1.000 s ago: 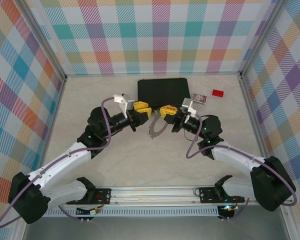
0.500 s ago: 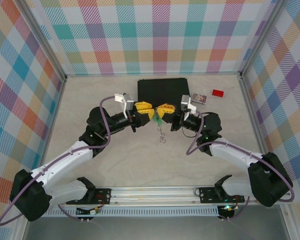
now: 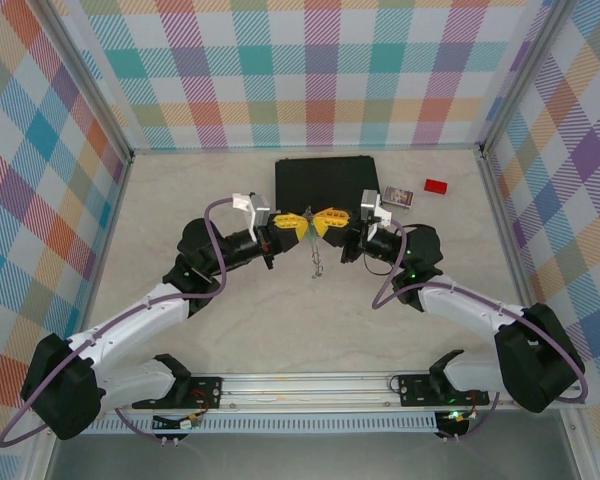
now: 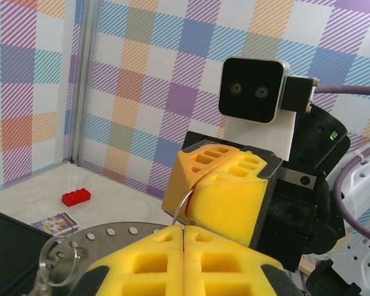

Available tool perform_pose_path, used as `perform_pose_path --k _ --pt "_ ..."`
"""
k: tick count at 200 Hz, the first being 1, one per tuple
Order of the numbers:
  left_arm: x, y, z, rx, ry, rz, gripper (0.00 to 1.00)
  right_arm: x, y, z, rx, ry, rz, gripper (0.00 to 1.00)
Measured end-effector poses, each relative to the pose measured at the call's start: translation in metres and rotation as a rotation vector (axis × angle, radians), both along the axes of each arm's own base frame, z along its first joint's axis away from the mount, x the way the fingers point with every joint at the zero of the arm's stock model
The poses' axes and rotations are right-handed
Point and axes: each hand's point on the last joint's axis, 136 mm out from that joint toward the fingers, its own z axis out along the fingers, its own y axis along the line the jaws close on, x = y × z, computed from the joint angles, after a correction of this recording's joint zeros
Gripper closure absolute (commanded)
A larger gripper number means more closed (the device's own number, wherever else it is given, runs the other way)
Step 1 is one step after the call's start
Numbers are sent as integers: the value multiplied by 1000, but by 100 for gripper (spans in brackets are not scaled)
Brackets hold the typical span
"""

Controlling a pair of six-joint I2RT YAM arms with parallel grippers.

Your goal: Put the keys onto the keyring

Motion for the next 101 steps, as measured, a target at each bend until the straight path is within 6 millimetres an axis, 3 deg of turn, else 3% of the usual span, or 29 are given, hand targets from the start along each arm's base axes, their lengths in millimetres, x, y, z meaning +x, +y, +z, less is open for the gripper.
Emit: perform_pose_path --k 32,101 --pt "0 -1 0 -3 -6 -8 100 0 0 1 2 -2 2 100" --pt "-12 -13 -6 18 -24 -73 76 2 0 2 7 2 -6 100"
